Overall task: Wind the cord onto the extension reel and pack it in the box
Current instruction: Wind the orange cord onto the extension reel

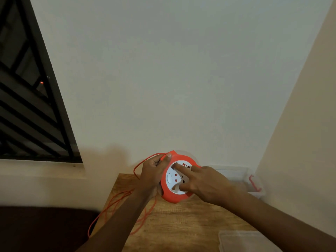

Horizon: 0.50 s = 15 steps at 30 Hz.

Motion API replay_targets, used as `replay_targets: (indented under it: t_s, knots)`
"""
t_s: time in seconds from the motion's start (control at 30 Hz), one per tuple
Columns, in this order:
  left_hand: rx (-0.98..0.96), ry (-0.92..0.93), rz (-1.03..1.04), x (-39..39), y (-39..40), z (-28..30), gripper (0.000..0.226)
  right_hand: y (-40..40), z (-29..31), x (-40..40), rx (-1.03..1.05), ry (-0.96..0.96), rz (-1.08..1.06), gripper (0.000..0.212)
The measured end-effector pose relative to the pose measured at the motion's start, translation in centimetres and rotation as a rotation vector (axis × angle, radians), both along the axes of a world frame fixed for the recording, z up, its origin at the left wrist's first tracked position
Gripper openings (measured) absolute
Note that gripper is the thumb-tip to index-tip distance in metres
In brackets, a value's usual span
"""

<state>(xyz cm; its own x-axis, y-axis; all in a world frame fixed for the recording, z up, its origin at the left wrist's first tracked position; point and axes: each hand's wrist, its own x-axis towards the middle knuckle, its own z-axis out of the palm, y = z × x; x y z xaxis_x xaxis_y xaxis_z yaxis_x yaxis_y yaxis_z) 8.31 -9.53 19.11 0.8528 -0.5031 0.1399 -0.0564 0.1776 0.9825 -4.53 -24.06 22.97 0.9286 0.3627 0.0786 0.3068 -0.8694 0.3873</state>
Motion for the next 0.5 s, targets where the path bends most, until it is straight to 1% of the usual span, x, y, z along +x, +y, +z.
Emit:
replay_targets:
  t_s: [0.1, 0.13, 0.23, 0.3, 0.4, 0.43, 0.5]
  knots:
    - [0.013, 0.002, -0.027, 0.1, 0.2, 0.2, 0.017, 0.4, 0.3, 0.2, -0.051, 0.060, -0.009, 0.049]
    - [0.016, 0.012, -0.052, 0.1, 0.2, 0.2, 0.019, 0.6, 0.3, 0.3, -0.065, 0.087, -0.006, 0.051]
    - [0.031, 0.020, -0.144, -0.1, -0.1, 0.1, 0.023, 1.2, 0.4, 0.5, -0.128, 0.147, -0.006, 0.050]
    - [0.037, 0.030, -0.167, -0.1, -0.2, 0.1, 0.024, 1.4, 0.4, 0.7, -0.182, 0.166, 0.001, 0.052]
    - [0.012, 0.044, -0.152, -0.1, -0.1, 0.2, 0.026, 1.4, 0.9, 0.8, -0.241, 0.130, 0.043, 0.052]
    - [-0.002, 0.057, -0.131, -0.1, -0.1, 0.2, 0.025, 1.3, 1.0, 0.8, -0.221, 0.110, 0.025, 0.055]
    - [-0.043, 0.123, -0.070, 0.0, -0.3, 0.3, 0.022, 1.1, 1.1, 1.0, -0.113, 0.020, -0.086, 0.062]
